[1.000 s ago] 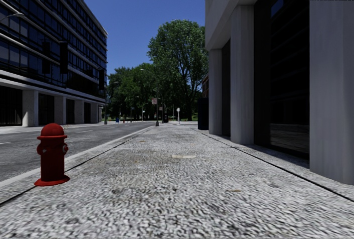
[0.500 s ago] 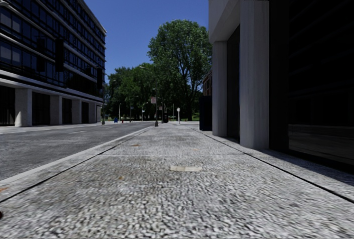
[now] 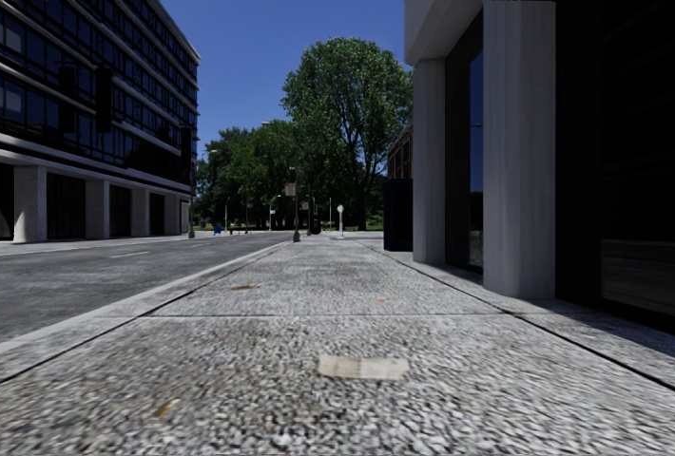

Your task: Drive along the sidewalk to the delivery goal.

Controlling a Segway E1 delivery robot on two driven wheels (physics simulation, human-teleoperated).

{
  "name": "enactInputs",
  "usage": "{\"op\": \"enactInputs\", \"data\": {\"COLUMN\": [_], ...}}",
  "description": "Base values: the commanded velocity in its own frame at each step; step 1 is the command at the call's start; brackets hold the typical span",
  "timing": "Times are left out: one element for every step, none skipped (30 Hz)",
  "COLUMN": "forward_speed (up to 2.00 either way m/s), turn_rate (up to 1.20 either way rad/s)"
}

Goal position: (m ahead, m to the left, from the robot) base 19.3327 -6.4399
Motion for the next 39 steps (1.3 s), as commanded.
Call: {"op": "enactInputs", "data": {"forward_speed": [2.0, 2.0, 2.0, 2.0, 2.0, 2.0, 2.0, 2.0, 2.0, 2.0, 2.0, 2.0, 2.0, 2.0, 2.0, 2.0, 2.0, 2.0, 2.0, 2.0, 2.0, 2.0, 2.0, 2.0, 2.0, 2.0, 2.0, 2.0, 2.0, 2.0, 2.0, 2.0, 2.0, 2.0, 2.0, 2.0, 2.0, 2.0, 2.0], "turn_rate": [0.0, 0.0, 0.0, 0.0, 0.0, 0.0, 0.0, 0.0, 0.0, 0.0, 0.0, 0.0, 0.0, 0.0, 0.0, 0.0, 0.0, 0.0, 0.0, 0.0, 0.0, 0.0, 0.0, 0.0, 0.0, 0.0, 0.0, 0.0, 0.0, 0.0, 0.0, 0.0, 0.0, 0.0, 0.0, 0.0, 0.0, 0.0, 0.0]}}
